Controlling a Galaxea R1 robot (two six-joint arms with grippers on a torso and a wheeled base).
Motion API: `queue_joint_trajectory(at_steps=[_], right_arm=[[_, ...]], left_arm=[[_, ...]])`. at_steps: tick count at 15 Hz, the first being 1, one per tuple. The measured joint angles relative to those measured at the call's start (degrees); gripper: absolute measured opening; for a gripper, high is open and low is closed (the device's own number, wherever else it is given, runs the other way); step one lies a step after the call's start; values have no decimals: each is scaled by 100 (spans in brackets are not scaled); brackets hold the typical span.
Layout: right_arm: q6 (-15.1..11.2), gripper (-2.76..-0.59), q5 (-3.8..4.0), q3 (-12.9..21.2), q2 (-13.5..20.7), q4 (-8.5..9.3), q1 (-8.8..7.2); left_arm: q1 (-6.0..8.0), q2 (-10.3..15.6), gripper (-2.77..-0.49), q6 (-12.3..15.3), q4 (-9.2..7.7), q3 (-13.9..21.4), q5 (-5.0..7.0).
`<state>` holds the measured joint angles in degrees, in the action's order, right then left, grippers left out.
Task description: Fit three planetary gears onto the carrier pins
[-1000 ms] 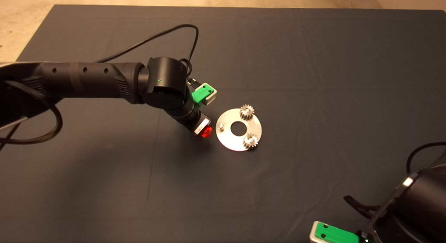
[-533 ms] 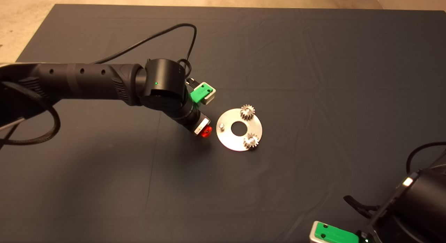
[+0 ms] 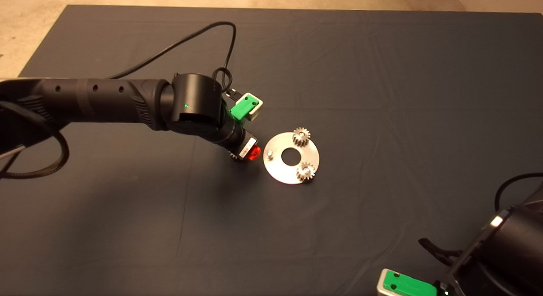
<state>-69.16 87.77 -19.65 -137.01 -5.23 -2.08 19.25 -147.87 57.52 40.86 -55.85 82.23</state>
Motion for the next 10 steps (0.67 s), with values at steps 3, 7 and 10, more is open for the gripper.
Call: queue_joint_trajectory(at_steps=[3, 7, 10], right_arm=[[-18, -63, -1, 0, 2, 0, 0], [-20, -63, 1, 0, 2, 0, 0], [-22, -63, 1, 0, 0, 0, 0]], left_arm=[[-92, 30, -51, 22, 102, 55, -9], [-288, 93, -51, 54, 233, 183, -12], [-305, 105, -51, 76, 332, 185, -15]])
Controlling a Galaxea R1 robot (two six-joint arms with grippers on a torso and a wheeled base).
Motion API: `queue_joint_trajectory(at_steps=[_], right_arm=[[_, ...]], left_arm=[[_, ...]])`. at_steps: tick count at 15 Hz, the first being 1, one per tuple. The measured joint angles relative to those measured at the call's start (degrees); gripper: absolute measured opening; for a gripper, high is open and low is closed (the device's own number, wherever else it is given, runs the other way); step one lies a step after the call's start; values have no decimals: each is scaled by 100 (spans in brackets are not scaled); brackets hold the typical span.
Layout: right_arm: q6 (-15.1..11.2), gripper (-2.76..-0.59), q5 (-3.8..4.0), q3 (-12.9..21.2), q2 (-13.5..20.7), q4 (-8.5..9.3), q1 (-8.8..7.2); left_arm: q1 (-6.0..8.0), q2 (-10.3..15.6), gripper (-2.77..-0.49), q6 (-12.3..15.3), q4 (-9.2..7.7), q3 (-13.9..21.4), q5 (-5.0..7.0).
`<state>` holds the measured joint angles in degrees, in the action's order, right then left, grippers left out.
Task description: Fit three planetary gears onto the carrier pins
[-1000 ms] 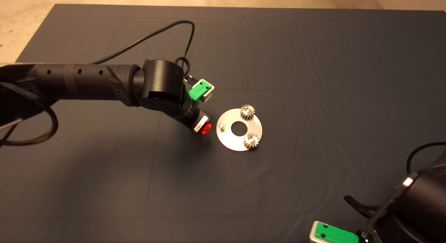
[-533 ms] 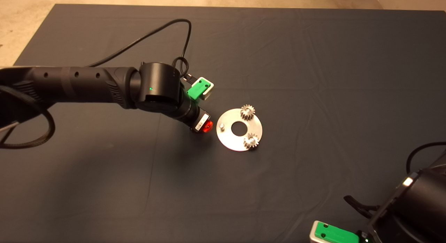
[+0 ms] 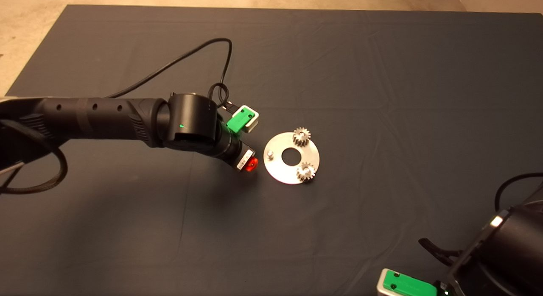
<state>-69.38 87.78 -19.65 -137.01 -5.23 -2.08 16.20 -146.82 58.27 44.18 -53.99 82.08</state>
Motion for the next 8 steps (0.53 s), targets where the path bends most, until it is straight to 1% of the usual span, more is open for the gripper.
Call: queue_joint_trajectory(at_steps=[3, 4, 5, 7, 8], right_arm=[[0, -63, 0, 0, 0, 0, -2], [0, -63, 0, 0, 0, 0, -1], [-5, -63, 0, 0, 0, 0, 0], [-13, -63, 0, 0, -1, 0, -2], [-13, -63, 2, 0, -1, 0, 0]], left_arm=[[-20, -1, -51, 2, 26, 30, -2], [-54, 0, -51, 70, 71, 38, -2], [-83, -1, -51, 129, 175, 41, -5], [-96, 0, -51, 245, 364, 79, -2], [-102, -4, -51, 253, 380, 99, -5]])
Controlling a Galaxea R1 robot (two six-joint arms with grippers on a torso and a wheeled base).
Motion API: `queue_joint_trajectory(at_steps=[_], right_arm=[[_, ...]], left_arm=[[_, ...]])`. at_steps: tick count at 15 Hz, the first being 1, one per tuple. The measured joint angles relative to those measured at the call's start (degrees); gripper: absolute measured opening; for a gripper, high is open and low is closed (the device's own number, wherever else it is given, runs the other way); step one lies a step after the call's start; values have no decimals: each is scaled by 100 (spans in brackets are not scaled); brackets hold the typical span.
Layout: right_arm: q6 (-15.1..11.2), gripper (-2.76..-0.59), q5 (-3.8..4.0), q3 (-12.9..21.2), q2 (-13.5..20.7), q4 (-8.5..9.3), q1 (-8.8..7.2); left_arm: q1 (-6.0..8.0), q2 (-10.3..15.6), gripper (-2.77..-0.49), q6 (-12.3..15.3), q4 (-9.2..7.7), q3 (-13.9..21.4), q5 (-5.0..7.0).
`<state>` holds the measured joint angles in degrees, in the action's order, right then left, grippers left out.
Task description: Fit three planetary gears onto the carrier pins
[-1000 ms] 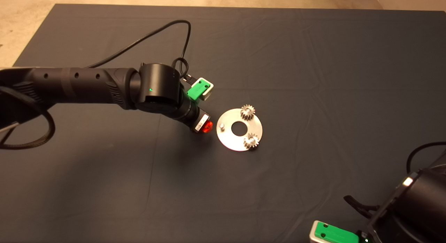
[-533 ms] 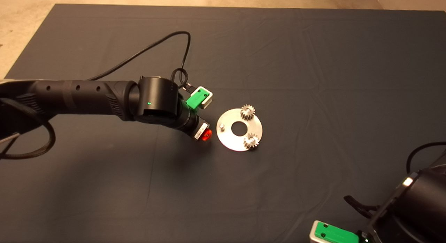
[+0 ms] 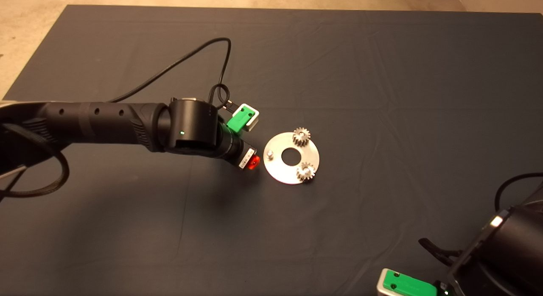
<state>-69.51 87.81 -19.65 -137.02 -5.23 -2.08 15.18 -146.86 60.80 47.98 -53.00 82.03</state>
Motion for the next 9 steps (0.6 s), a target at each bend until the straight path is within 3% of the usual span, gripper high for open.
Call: queue_joint_trajectory(at_steps=[4, 9], right_arm=[[-6, -63, 0, 0, -2, 1, -1], [-46, -63, 1, 0, -49, 0, -2]], left_arm=[[-206, 2, -51, 3, 118, 17, 2], [-234, -11, -59, 3, 149, 17, -45]])
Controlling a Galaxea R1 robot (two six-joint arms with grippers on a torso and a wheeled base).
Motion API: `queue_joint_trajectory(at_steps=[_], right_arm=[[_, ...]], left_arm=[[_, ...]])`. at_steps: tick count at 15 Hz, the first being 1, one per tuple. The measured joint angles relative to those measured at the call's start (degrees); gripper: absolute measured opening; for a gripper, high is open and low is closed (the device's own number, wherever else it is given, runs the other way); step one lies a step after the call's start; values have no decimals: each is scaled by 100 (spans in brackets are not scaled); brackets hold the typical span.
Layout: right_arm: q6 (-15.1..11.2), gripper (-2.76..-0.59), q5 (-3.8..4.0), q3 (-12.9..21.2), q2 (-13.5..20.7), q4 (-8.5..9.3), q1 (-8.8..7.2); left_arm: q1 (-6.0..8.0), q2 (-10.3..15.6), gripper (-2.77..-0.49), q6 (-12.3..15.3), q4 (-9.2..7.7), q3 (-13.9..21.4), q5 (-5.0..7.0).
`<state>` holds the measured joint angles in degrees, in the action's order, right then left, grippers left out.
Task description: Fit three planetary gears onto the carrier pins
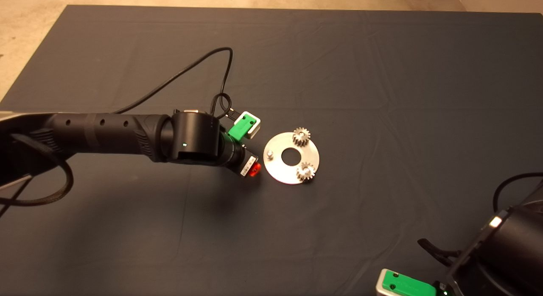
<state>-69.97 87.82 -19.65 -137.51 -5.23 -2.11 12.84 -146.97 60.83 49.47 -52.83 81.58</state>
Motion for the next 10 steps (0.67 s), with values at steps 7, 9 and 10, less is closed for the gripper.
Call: queue_joint_trajectory(at_steps=[7, 9, 10], right_arm=[[-4, -63, 5, 0, -13, 0, -1], [-6, -63, 2, 0, -15, 2, -1], [-11, -63, 2, 0, -15, 2, -10]], left_arm=[[-112, 0, -89, 5, 57, 13, -66], [-124, 9, -103, 7, 118, 13, -63], [-127, 15, -103, 9, 121, 13, -69]])
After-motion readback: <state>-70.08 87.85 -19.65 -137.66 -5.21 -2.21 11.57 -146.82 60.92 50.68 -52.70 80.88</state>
